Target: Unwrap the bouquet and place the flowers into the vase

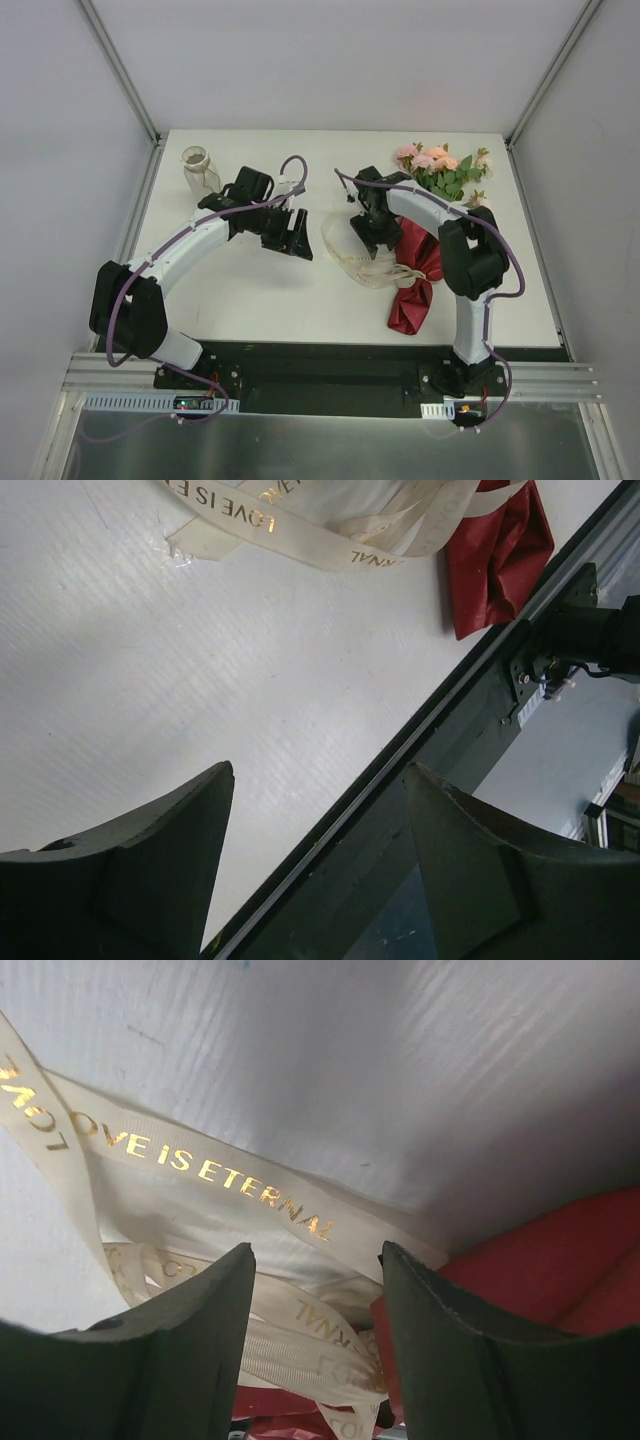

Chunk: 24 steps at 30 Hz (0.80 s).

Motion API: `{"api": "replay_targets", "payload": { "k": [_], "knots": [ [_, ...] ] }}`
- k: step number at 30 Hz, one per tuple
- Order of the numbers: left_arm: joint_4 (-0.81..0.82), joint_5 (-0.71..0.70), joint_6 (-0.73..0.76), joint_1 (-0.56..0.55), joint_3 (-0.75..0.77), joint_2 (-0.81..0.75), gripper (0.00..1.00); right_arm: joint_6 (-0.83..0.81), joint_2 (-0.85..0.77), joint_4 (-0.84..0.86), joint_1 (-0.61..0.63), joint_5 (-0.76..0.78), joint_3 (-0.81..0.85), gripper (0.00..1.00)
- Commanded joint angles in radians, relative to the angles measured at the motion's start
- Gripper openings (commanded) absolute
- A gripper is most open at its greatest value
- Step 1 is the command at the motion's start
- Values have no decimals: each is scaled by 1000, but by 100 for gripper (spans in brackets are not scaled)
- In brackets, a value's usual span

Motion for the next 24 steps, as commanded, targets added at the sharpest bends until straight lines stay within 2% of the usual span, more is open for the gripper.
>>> {"api": "replay_targets", "payload": {
  "k": [1, 6, 11, 14, 15, 23, 24],
  "knots": [
    [-36, -7, 72, 9, -12, -33, 69, -107, 0, -13, 16, -27, -40, 57],
    [-38, -4, 72, 9, -4, -25, 68, -119, 33, 1, 22, -79, -34, 55],
    [-38, 1, 69, 9, 2, -20, 68, -107, 57, 41, 54, -44, -32, 51],
    [-39, 1, 65, 9, 10, -13, 67, -92, 54, 99, 76, 16, -60, 41],
    [-42, -1, 64, 9, 13, -13, 67, -90, 53, 106, 79, 19, -61, 34],
    [-47, -4, 26, 9, 17, -10, 66, -61, -32, 207, 99, 85, -72, 0],
    [-45, -4, 19, 9, 17, -10, 66, -50, -44, 213, 100, 92, -74, 1]
  ]
}}
